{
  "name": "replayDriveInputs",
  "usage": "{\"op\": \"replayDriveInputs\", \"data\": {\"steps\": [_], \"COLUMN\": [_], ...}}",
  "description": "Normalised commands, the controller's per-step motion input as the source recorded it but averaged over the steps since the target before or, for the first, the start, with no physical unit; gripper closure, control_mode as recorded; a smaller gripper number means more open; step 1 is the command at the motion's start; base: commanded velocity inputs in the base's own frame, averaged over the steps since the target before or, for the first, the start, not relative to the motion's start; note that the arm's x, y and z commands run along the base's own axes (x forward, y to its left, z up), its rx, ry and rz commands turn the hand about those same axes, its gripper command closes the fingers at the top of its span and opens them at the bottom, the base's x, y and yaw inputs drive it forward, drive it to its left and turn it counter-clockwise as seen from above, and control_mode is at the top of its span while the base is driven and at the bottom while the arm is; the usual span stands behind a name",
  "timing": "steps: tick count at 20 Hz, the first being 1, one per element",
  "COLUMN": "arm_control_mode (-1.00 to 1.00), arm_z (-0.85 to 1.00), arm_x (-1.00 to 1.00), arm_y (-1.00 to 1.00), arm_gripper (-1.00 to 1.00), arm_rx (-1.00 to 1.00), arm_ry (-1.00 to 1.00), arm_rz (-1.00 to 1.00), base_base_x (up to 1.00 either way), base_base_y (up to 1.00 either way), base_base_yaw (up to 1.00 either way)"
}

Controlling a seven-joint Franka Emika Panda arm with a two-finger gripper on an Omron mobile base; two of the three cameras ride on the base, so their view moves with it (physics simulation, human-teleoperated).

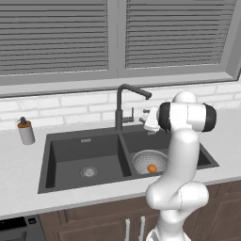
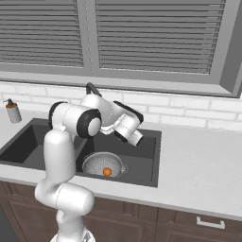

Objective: Put the colander in the sink, put the tangerine in the colander, and turn on the sink faucet and pour water over the colander.

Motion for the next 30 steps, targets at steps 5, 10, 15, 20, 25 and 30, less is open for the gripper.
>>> {"op": "replayDriveInputs", "data": {"steps": [5, 10, 15, 20, 25, 30], "arm_control_mode": [-1.0, -1.0, -1.0, -1.0, -1.0, -1.0], "arm_z": [0.0, 0.0, 0.0, 0.0, 0.0, 0.0], "arm_x": [0.07, 0.04, 0.03, 0.04, 0.02, 0.07], "arm_y": [0.11, 0.05, 0.03, 0.06, 0.1, 0.1], "arm_gripper": [-1.0, -1.0, -1.0, -1.0, -1.0, -1.0], "arm_rx": [0.0, 0.0, 0.0, 0.0, 0.0, 0.0], "arm_ry": [0.0, 0.04, 0.08, 0.1, 0.07, 0.04], "arm_rz": [-0.01, -0.01, -0.03, -0.06, -0.07, -0.06], "base_base_x": [0.0, 0.0, 0.0, 0.0, 0.0, 0.0], "base_base_y": [0.0, 0.0, 0.0, 0.0, 0.0, 0.0], "base_base_yaw": [0.0, 0.0, 0.0, 0.0, 0.0, 0.0]}}
